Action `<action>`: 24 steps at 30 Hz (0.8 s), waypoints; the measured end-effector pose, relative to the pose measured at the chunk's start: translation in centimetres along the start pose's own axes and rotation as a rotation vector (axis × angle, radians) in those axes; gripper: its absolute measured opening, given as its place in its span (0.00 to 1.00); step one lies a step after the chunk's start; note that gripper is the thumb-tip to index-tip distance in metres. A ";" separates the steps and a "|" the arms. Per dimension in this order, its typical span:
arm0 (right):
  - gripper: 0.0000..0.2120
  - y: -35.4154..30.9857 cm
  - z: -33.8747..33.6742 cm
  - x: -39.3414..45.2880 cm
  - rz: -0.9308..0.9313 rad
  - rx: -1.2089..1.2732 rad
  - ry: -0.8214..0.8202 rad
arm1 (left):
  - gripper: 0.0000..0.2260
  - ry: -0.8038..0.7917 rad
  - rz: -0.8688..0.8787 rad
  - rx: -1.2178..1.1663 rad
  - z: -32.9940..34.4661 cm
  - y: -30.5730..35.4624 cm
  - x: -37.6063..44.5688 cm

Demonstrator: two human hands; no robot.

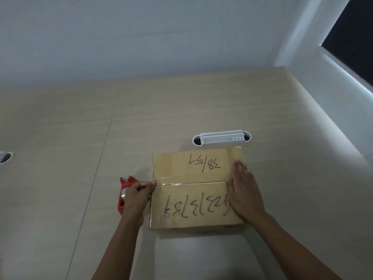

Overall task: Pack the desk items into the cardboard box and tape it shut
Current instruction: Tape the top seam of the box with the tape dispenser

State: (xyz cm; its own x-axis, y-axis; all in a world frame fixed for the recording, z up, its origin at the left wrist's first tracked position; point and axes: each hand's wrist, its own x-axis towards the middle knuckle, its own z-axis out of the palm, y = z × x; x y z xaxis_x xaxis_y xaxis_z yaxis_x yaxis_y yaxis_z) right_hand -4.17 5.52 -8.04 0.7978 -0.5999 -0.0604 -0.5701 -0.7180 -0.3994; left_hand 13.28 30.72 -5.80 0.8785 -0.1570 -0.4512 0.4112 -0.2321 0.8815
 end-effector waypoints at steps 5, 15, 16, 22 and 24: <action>0.31 0.0 -0.5 -0.2 0.010 0.046 -0.034 | 0.08 -0.013 -0.078 -0.063 0.0 0.0 -0.2; 0.38 0.7 -1.4 0.3 0.071 0.319 -0.059 | 0.11 -0.266 -0.500 -0.328 -0.9 1.1 0.1; 0.38 0.7 -1.5 0.4 0.061 0.322 -0.068 | 0.13 -0.279 -0.511 -0.338 -1.0 1.1 0.2; 0.35 0.8 -2.2 0.1 0.023 0.323 -0.133 | 0.22 -0.279 -0.290 -0.102 -1.4 0.8 -0.4; 0.34 1.0 -2.3 0.3 0.048 0.316 -0.135 | 0.30 -0.121 -0.065 0.114 -1.6 0.8 -0.6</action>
State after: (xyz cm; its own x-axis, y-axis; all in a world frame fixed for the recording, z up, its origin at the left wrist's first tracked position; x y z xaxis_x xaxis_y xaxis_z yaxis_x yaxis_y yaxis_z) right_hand -4.95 3.88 -6.36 0.8021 -0.5634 -0.1981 -0.5357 -0.5323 -0.6554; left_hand 13.49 32.15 -4.62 0.8125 -0.2511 -0.5261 0.4299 -0.3513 0.8317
